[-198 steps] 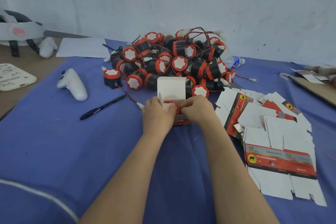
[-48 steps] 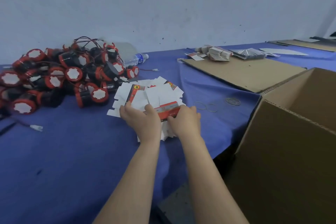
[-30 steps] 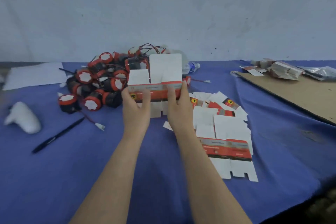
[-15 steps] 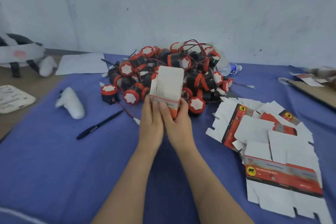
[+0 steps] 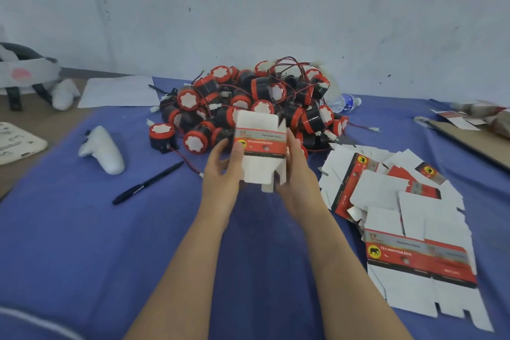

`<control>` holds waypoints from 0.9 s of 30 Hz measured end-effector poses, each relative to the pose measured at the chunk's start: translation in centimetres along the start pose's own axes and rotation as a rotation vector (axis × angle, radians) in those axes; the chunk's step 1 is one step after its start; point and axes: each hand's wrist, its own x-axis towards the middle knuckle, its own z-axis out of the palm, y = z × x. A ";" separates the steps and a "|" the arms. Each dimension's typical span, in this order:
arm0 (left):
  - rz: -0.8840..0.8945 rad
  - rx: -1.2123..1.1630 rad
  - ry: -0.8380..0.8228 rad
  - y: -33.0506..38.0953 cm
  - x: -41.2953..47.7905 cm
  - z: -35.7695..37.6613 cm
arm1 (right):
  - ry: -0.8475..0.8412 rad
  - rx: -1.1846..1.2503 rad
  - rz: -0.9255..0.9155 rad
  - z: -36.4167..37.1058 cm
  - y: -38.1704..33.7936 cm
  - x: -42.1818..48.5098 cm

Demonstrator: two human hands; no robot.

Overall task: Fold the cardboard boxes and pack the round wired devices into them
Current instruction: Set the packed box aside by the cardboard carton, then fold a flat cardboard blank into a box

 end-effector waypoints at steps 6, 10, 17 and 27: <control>-0.009 -0.087 0.074 0.1 0.1 -0.4 | -0.251 -0.115 -0.219 0.5 0.6 -0.3; 0.040 0.020 0.048 0.2 0.3 0.2 | 0.032 -0.328 -0.224 0.7 1.0 -0.2; 0.158 0.209 -0.044 0.2 -0.7 1.0 | 0.241 -0.324 -0.122 0.8 0.4 -0.4; 0.626 0.610 -0.034 0.4 -1.6 0.2 | 0.195 -0.398 -0.174 0.3 0.6 -0.2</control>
